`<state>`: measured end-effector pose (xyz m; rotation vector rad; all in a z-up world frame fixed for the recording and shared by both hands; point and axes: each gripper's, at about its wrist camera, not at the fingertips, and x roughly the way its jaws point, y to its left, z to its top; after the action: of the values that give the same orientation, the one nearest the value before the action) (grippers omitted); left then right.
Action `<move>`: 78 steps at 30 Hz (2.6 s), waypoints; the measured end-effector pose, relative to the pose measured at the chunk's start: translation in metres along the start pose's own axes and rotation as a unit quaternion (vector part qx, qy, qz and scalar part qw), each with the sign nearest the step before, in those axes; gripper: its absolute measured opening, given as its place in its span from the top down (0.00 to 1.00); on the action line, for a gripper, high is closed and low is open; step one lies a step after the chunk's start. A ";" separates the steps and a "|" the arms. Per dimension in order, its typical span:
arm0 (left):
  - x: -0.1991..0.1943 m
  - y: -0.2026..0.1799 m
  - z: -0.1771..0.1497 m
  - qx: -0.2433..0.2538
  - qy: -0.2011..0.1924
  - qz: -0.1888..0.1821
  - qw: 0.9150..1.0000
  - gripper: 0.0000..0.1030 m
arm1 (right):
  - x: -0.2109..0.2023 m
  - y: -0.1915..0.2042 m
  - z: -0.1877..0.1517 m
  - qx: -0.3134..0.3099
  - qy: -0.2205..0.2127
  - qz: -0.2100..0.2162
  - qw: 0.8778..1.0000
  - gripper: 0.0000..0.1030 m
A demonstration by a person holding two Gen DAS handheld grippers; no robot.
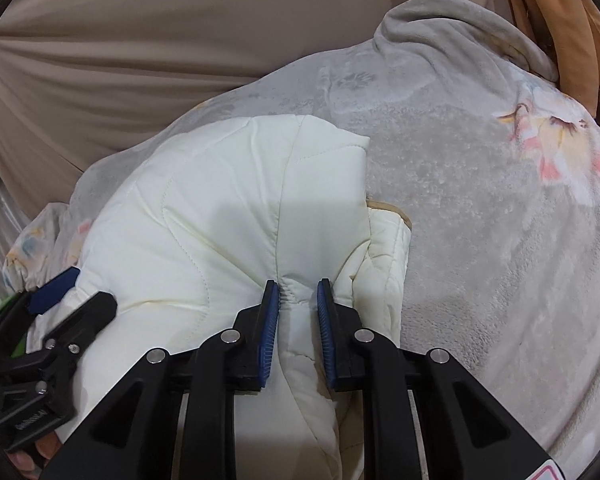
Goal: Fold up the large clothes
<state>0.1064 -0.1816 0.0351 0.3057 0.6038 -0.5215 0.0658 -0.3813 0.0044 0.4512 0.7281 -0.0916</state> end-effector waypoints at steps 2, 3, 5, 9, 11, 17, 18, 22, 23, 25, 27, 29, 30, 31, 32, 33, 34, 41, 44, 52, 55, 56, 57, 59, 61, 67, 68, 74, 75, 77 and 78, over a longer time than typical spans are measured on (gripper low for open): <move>-0.001 0.001 -0.001 0.003 0.000 0.008 1.000 0.29 | -0.015 0.000 0.003 0.021 -0.006 0.010 1.000 0.81; -0.002 0.002 -0.001 0.001 0.000 0.010 1.000 0.29 | -0.028 0.000 0.002 0.031 -0.013 0.019 0.999 0.78; -0.007 0.006 -0.001 -0.004 0.001 0.007 1.000 0.29 | -0.060 0.004 -0.004 0.039 -0.037 0.045 0.998 0.73; -0.014 0.007 -0.002 -0.007 0.000 0.007 1.000 0.29 | -0.098 0.013 -0.026 0.032 -0.045 0.048 0.997 0.72; -0.019 0.007 -0.003 -0.009 0.000 0.007 1.000 0.29 | -0.106 0.017 -0.038 0.029 -0.039 0.042 0.998 0.70; -0.060 0.022 -0.021 -0.033 -0.007 -0.030 0.999 0.30 | -0.098 0.014 -0.066 0.020 -0.012 0.024 0.999 0.81; -0.068 0.028 -0.028 -0.039 -0.006 -0.034 0.999 0.30 | -0.102 0.013 -0.071 0.020 -0.013 0.028 0.999 0.82; -0.071 0.048 -0.058 -0.055 0.018 -0.023 0.998 0.27 | -0.106 0.011 -0.085 0.024 -0.009 0.029 0.999 0.85; -0.067 0.051 -0.063 -0.062 0.025 -0.030 0.997 0.27 | -0.097 0.008 -0.089 0.029 0.004 0.026 0.999 0.85; -0.055 0.057 -0.074 -0.087 0.046 -0.057 0.994 0.26 | -0.077 0.002 -0.099 0.044 0.026 0.024 0.998 0.85; -0.046 0.060 -0.080 -0.106 0.056 -0.073 0.990 0.24 | -0.066 -0.002 -0.106 0.048 0.023 0.021 0.998 0.86; -0.040 0.061 -0.082 -0.113 0.059 -0.071 0.989 0.21 | -0.067 -0.001 -0.105 0.048 0.022 0.021 0.998 0.86; -0.038 0.062 -0.081 -0.118 0.061 -0.070 0.989 0.20 | -0.069 0.000 -0.102 0.048 0.024 0.021 0.998 0.86; -0.038 0.063 -0.081 -0.122 0.063 -0.071 0.988 0.20 | -0.072 0.001 -0.100 0.049 0.025 0.022 0.998 0.85; -0.040 0.064 -0.079 -0.123 0.063 -0.071 0.988 0.20 | -0.079 0.002 -0.097 0.051 0.022 0.025 0.998 0.80; -0.045 0.065 -0.076 -0.122 0.060 -0.070 0.988 0.20 | -0.087 0.002 -0.093 0.056 0.015 0.031 0.998 0.78; -0.051 0.066 -0.072 -0.119 0.056 -0.070 0.989 0.20 | -0.095 0.000 -0.089 0.061 0.008 0.037 0.997 0.72; -0.085 0.079 -0.037 -0.113 0.010 -0.066 0.991 0.07 | -0.105 -0.003 -0.054 0.068 -0.008 0.037 0.997 0.30; -0.082 0.085 -0.025 -0.112 0.007 -0.055 0.992 0.07 | -0.091 -0.007 -0.045 0.075 0.005 0.043 0.996 0.30; -0.075 0.101 -0.019 -0.111 0.014 -0.051 0.992 0.07 | -0.111 -0.036 -0.024 0.114 -0.030 0.072 0.990 0.30; -0.067 0.106 -0.022 -0.117 0.021 -0.070 0.990 0.07 | -0.100 -0.046 -0.020 0.117 -0.009 0.073 0.990 0.29; -0.062 0.109 -0.023 -0.126 0.025 -0.082 0.988 0.06 | -0.092 -0.047 -0.020 0.117 0.005 0.082 0.990 0.29; -0.057 0.110 -0.024 -0.131 0.030 -0.090 0.987 0.06 | -0.085 -0.048 -0.019 0.118 0.018 0.089 0.989 0.29; -0.046 0.113 -0.025 -0.142 0.043 -0.102 0.984 0.06 | -0.071 -0.049 -0.018 0.116 0.042 0.109 0.986 0.29; -0.033 0.115 -0.028 -0.150 0.060 -0.119 0.980 0.06 | -0.059 -0.046 -0.017 0.113 0.057 0.118 0.985 0.29; -0.011 0.110 -0.031 -0.157 0.080 -0.154 0.972 0.05 | -0.033 -0.053 -0.007 0.128 0.085 0.151 0.976 0.29; -0.010 0.111 -0.031 -0.160 0.080 -0.158 0.971 0.05 | -0.035 -0.059 -0.007 0.139 0.082 0.162 0.973 0.29; -0.001 0.113 -0.034 -0.165 0.093 -0.203 0.961 0.05 | -0.030 -0.057 -0.019 0.134 0.112 0.180 0.968 0.30; 0.003 0.114 -0.036 -0.169 0.098 -0.214 0.957 0.04 | -0.027 -0.054 -0.021 0.132 0.118 0.186 0.967 0.30; 0.013 0.113 -0.038 -0.183 0.108 -0.231 0.949 0.04 | -0.020 -0.045 -0.021 0.123 0.124 0.197 0.965 0.29; 0.018 0.112 -0.039 -0.191 0.111 -0.240 0.945 0.04 | -0.017 -0.041 -0.019 0.119 0.126 0.198 0.965 0.29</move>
<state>0.1624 -0.0797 0.0072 -0.1635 0.9922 -0.8284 0.0316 -0.4116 -0.0122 0.8423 0.8668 0.2626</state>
